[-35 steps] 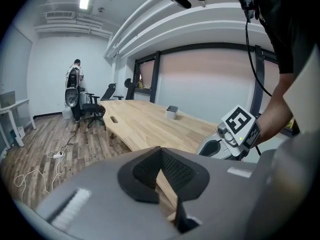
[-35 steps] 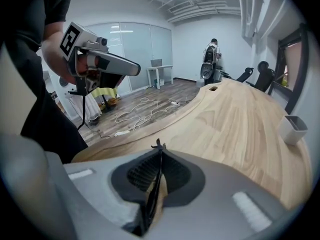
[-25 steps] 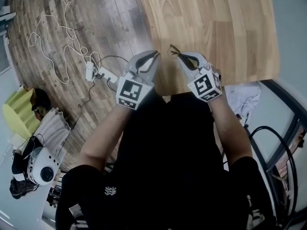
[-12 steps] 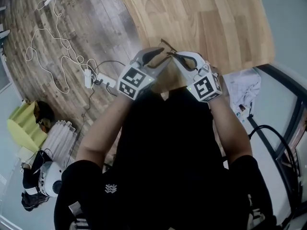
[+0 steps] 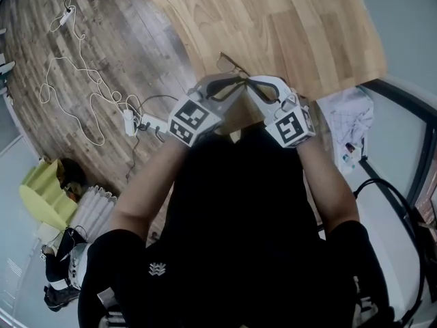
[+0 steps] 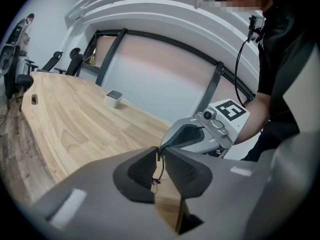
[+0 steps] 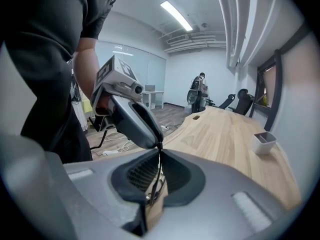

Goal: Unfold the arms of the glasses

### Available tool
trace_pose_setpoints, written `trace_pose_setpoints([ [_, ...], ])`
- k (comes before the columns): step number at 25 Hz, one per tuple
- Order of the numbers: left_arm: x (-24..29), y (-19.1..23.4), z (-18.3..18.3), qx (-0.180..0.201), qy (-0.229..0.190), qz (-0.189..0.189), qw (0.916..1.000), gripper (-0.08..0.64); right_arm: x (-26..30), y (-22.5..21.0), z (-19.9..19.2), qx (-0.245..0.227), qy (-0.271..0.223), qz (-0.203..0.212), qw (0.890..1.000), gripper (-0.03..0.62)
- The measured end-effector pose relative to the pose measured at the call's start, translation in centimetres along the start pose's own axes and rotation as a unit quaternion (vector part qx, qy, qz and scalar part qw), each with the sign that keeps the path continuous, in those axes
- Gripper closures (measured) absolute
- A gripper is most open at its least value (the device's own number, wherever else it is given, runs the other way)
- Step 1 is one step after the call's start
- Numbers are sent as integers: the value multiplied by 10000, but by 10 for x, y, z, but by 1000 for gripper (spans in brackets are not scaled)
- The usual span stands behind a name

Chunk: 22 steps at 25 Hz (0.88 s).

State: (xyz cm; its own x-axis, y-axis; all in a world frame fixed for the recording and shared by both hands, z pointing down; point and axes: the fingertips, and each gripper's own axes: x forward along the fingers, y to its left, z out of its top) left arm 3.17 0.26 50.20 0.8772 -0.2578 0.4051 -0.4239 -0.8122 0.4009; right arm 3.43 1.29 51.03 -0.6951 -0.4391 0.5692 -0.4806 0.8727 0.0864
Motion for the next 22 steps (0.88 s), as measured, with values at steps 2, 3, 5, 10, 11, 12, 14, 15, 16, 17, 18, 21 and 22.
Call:
trace_pose_setpoints([
  [2,2,-5,3,77,8,-45,10000,500,-4,-1,-2,-21,51,-82,10000,574],
  [3,2,-8,5,113,13,-76,9999,503,-5,0,-4,-32,92,-108,9999,574],
  [5,4,-15,8,161,18,-151,9998,505,-9,2,-11,-4,201,-130,9997,562],
  [10,11,-36,8,320,111,-382,9987,505,-24,6,-31,219,450,-235,9985,558],
  [11,12,-40,8,356,123,-428,9984,505,-27,6,-35,265,506,-266,9980,558],
  [12,14,-45,9,393,130,-473,9980,505,-29,6,-40,324,568,-304,9974,558],
  [14,16,-54,10,469,146,-563,9972,505,-34,7,-49,469,677,-380,9959,558],
  [15,17,-59,10,502,158,-607,9968,505,-36,8,-52,527,706,-414,9953,557],
  [16,18,-63,10,530,170,-650,9963,505,-38,9,-54,567,721,-445,9948,557],
  [17,19,-67,10,556,181,-693,9959,505,-39,10,-55,594,730,-469,9945,557],
  [18,20,-71,9,582,194,-731,9954,505,-41,12,-57,615,733,-487,9942,558],
  [21,22,-79,7,645,235,-814,9943,505,-44,17,-63,675,751,-519,9935,558],
  [22,23,-82,6,656,245,-840,9940,505,-44,19,-66,704,767,-527,9932,558],
])
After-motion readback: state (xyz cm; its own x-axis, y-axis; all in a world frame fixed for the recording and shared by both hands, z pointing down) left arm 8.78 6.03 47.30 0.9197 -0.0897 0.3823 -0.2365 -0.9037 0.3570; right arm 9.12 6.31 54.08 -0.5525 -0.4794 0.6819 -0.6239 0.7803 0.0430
